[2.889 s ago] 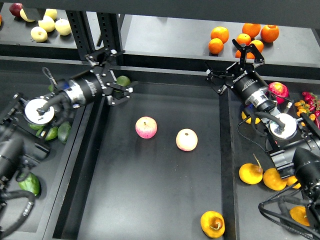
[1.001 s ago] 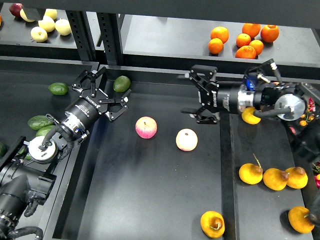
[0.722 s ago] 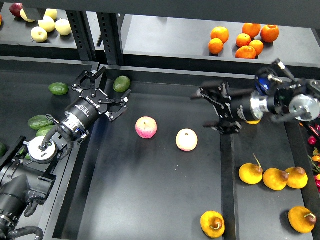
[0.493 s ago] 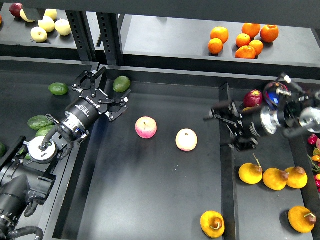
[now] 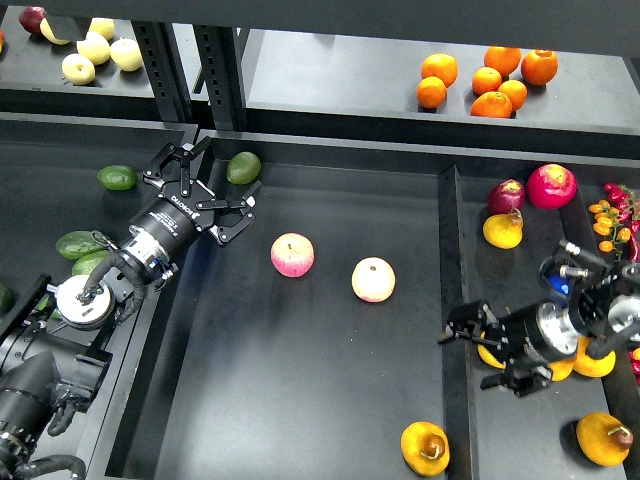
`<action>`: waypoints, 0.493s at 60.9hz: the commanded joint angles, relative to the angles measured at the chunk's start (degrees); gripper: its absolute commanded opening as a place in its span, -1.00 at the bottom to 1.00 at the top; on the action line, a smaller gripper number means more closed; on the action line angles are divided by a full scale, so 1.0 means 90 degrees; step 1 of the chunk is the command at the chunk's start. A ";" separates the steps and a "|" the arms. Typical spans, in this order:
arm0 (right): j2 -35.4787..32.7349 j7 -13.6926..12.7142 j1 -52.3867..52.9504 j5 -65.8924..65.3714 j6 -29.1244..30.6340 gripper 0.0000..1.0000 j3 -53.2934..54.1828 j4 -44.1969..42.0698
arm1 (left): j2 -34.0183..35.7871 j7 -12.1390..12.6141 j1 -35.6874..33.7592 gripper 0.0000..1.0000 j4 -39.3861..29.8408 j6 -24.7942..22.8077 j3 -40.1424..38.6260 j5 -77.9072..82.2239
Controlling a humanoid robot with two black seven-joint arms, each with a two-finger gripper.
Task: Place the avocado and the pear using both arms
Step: 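Move the right gripper toward the yellow pear nearest the robot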
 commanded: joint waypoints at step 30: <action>0.0119 0.0000 -0.0646 -0.0253 0.0000 0.99 -0.0108 0.0193 | 0.0000 -0.0031 -0.0001 0.98 0.0009 0.0000 0.0002 0.0000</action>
